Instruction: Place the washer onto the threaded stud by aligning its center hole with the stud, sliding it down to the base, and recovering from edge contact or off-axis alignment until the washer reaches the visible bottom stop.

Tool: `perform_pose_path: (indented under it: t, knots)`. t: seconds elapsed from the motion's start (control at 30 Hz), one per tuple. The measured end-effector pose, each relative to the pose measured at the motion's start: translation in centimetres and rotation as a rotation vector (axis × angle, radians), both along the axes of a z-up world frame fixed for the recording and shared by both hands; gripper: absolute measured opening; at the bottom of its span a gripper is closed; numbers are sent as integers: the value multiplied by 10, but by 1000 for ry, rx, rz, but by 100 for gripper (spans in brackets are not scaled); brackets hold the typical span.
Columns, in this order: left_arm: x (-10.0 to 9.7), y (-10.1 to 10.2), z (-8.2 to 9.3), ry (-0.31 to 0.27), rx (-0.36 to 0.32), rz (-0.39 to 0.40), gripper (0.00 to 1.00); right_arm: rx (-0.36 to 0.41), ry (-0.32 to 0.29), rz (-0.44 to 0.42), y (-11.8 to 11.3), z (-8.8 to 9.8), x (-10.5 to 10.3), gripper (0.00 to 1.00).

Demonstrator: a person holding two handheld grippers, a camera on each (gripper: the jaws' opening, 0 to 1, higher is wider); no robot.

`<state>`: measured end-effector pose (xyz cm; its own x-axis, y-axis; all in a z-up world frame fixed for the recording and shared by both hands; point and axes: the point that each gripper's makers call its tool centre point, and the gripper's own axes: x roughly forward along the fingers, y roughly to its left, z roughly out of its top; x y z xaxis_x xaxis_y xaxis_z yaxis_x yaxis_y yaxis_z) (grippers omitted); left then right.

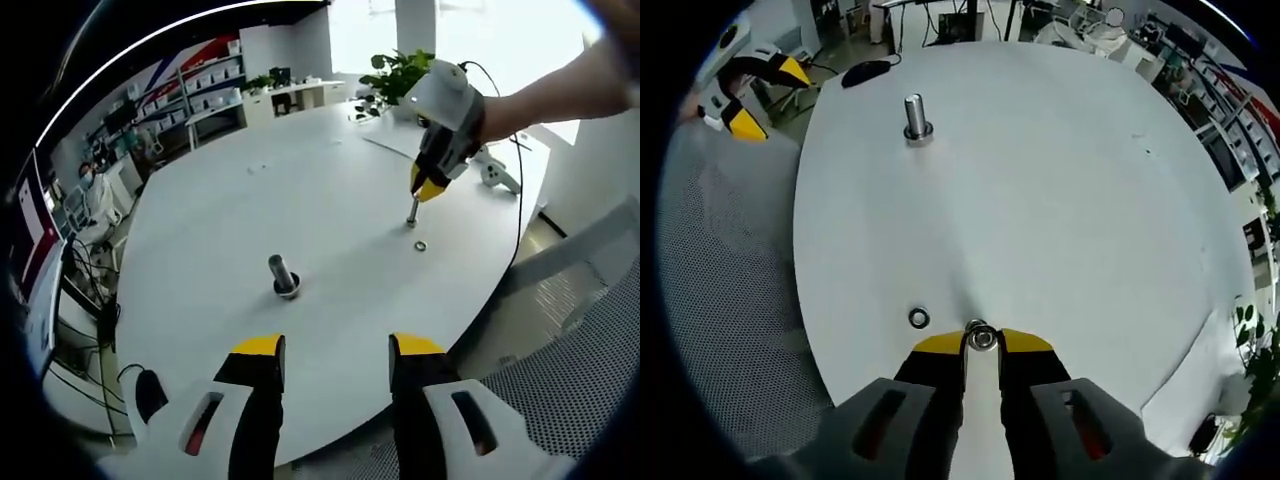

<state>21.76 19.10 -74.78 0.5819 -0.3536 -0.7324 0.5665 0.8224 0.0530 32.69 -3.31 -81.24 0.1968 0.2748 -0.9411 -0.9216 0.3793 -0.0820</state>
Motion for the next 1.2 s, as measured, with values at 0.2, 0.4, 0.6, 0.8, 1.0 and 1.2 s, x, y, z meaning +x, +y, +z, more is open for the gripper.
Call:
perform_pose_path:
  t: [0.2, 0.4, 0.6, 0.8, 1.0, 1.2]
  knots:
    - [1, 0, -1, 2, -2, 1, 40, -14, 22, -9, 0, -7, 3, 14]
    - [1, 0, -3, 7, 0, -2, 40, -17, 48, -32, 0, -20, 4, 14]
    - [0, 0, -5, 15, 1, -2, 40, -20, 79, -61, -3, -34, 4, 14]
    - [-1, 0, -6, 20, -1, -1, 40, -36, 93, -56, -4, -45, 2, 14]
    - [-2, 0, -7, 26, 0, -4, 40, -47, 94, -42, -4, -48, 3, 15]
    - [-2, 0, -7, 27, 1, -3, 40, -51, 90, -42, -2, -45, 1, 16]
